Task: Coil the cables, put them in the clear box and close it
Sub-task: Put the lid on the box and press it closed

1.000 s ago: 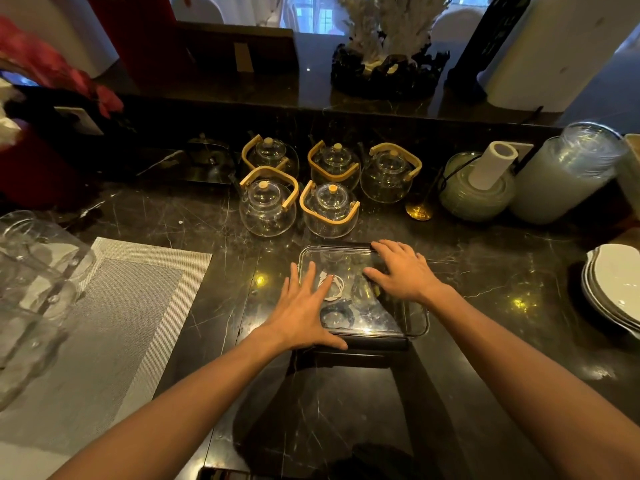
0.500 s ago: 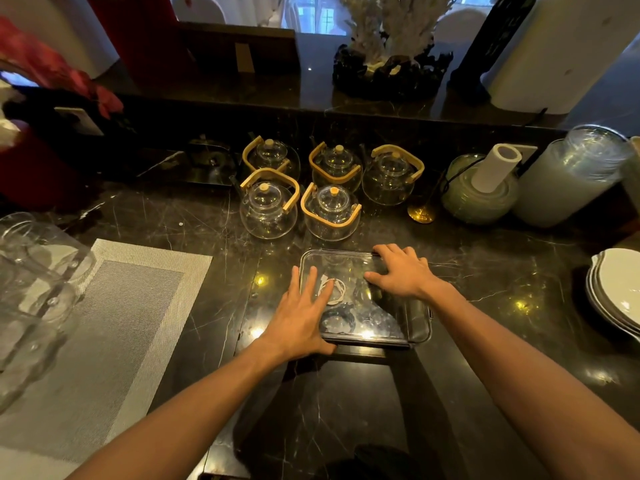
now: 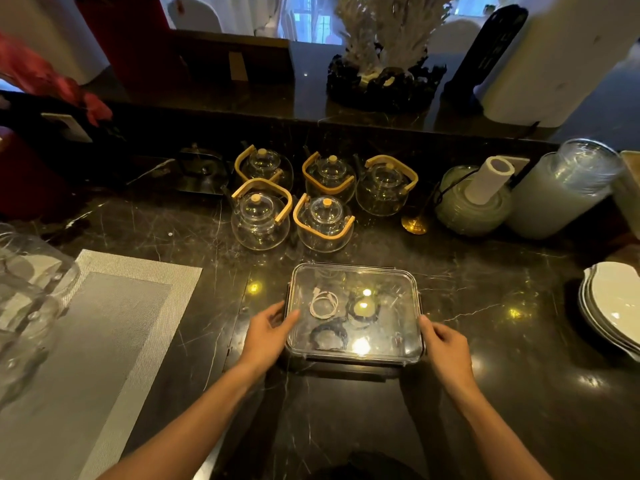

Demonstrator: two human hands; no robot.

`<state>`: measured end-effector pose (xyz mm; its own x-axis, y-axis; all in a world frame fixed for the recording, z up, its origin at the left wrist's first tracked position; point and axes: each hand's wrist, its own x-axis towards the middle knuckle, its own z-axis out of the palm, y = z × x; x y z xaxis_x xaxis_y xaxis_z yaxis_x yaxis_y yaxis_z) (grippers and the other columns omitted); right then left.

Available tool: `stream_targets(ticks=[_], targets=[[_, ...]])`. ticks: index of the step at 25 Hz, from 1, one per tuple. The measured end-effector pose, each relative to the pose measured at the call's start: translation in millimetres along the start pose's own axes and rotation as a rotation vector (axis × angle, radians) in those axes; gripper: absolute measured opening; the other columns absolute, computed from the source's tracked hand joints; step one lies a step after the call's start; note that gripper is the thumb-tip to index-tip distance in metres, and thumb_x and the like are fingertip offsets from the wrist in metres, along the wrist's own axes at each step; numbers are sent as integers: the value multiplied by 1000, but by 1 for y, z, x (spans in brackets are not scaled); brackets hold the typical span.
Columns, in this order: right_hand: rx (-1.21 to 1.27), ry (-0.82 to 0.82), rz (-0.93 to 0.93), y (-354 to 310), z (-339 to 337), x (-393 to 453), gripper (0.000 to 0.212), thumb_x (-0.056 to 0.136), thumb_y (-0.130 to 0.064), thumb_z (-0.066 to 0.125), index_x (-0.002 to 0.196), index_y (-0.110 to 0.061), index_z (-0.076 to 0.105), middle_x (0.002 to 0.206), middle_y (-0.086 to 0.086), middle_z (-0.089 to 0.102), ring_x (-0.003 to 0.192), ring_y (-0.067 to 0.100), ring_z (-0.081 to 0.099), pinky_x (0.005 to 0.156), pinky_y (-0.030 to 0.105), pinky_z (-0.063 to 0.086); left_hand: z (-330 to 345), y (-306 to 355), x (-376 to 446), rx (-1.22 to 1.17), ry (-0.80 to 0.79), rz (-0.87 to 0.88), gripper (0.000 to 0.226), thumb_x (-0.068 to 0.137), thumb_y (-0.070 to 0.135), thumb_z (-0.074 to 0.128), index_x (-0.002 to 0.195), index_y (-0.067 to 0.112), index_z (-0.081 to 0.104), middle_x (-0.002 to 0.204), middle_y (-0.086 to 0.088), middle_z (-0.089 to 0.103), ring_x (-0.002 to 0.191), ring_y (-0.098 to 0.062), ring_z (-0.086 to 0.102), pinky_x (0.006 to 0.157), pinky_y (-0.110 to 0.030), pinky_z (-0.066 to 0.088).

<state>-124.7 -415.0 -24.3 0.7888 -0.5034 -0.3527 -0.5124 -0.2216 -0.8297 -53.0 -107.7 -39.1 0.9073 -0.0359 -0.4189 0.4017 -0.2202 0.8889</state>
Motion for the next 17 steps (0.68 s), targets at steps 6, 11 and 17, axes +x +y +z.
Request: stream_targets(ticks=[6,11,17], targets=[[-21,12,-60,-12,5,23,36,101,-34,58,77,-16,77,75,13,74,71,18,64,62,33,48,7,13,15,-68,-7,14,43,94,23,69,134,11,62,124,-1,71,116,-14,66,101,-32,54],[-13,-21,-63,-18,6,45,49,102,-42,54,80,-3,75,80,27,70,67,21,59,60,36,44,15,34,27,-109,-5,-1,30,96,18,65,124,27,59,103,14,71,94,3,68,78,-12,55],[-40,26,-54,-22,9,57,46,102,-42,53,81,-8,76,76,18,73,71,24,66,63,37,51,15,35,37,-114,-10,-9,40,95,25,68,133,14,63,120,2,72,113,-11,68,101,-32,53]])
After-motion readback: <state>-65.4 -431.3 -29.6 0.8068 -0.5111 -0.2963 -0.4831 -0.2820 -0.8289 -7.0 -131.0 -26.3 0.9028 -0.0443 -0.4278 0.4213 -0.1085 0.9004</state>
